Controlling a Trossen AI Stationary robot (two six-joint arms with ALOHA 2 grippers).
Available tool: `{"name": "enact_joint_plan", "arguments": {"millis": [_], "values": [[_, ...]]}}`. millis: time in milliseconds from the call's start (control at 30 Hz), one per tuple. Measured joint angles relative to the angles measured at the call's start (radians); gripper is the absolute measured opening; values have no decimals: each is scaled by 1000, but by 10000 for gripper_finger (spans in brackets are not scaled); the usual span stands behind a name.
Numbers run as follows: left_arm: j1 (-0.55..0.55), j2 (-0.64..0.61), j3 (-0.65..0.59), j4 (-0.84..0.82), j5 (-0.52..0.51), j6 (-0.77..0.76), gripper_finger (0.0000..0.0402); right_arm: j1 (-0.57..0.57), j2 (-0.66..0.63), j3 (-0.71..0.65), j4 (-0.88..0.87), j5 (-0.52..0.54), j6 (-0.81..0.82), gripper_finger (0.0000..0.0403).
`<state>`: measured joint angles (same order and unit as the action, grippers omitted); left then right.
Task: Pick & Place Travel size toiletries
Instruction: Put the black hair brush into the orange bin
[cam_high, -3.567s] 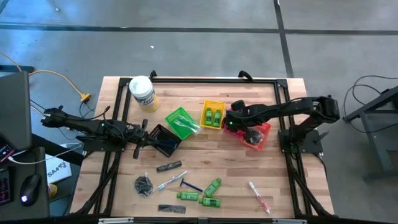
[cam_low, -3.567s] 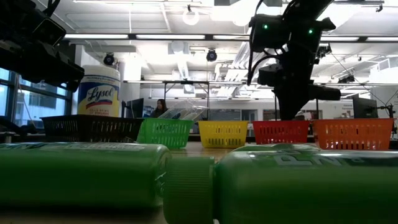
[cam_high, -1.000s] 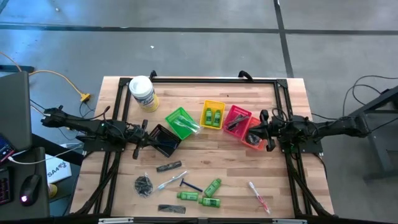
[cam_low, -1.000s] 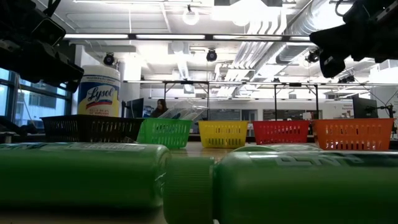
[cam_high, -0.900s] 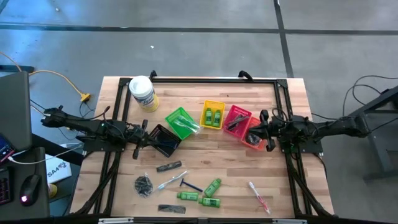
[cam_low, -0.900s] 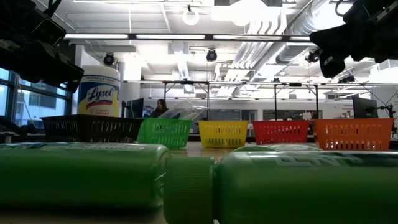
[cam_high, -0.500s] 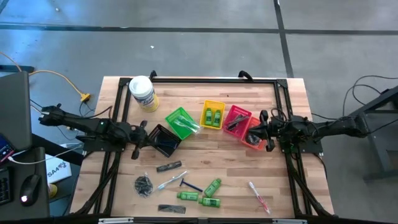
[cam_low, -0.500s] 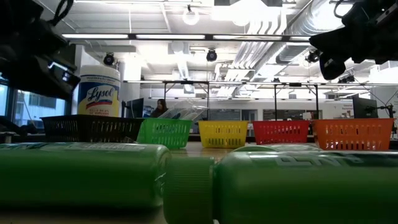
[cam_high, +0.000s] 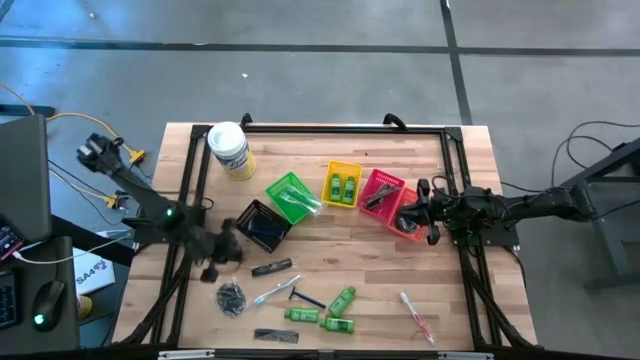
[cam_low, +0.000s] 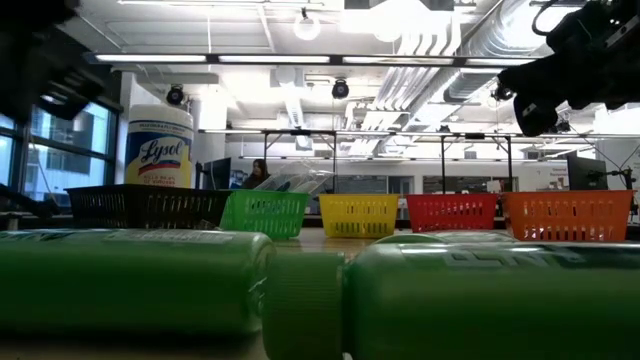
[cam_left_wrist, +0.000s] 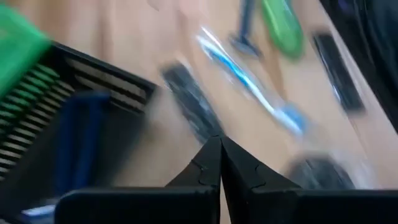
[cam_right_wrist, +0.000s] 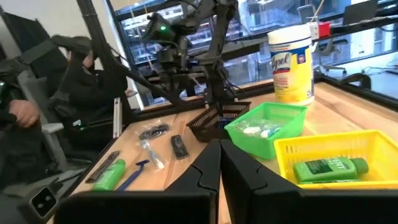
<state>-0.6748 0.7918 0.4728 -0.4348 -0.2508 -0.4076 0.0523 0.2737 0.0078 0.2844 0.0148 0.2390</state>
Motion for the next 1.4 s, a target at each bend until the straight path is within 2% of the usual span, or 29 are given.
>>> {"name": "enact_joint_plan", "arguments": {"millis": [133,267,367,500,667,767,933,1167,1333,1400], "values": [[-139,138,74,-49,-36,-112,2,0,0,0,-4,-38,1,5],[-219,269,142,-62,-55,-221,30,0,0,0,-6,-50,1,5],[-261,337,183,-139,-44,-391,69,0,0,0,-9,-50,1,5],[-293,386,192,-210,21,-654,138,0,0,0,-15,-51,20,5],[-372,422,187,-204,75,-900,227,0,0,-1,-36,-60,30,5],[-412,436,187,-202,80,-999,260,0,0,-1,-44,-71,29,5],[-473,438,186,-184,36,-1085,279,0,0,-1,-45,-71,28,5],[-471,437,186,-188,-9,-1211,281,0,0,-2,-50,-97,22,5],[-478,438,184,-230,-31,-1363,281,0,0,-2,-50,-146,19,5],[-498,444,165,-199,-45,-1437,281,0,0,-2,-51,-159,19,5]]}}
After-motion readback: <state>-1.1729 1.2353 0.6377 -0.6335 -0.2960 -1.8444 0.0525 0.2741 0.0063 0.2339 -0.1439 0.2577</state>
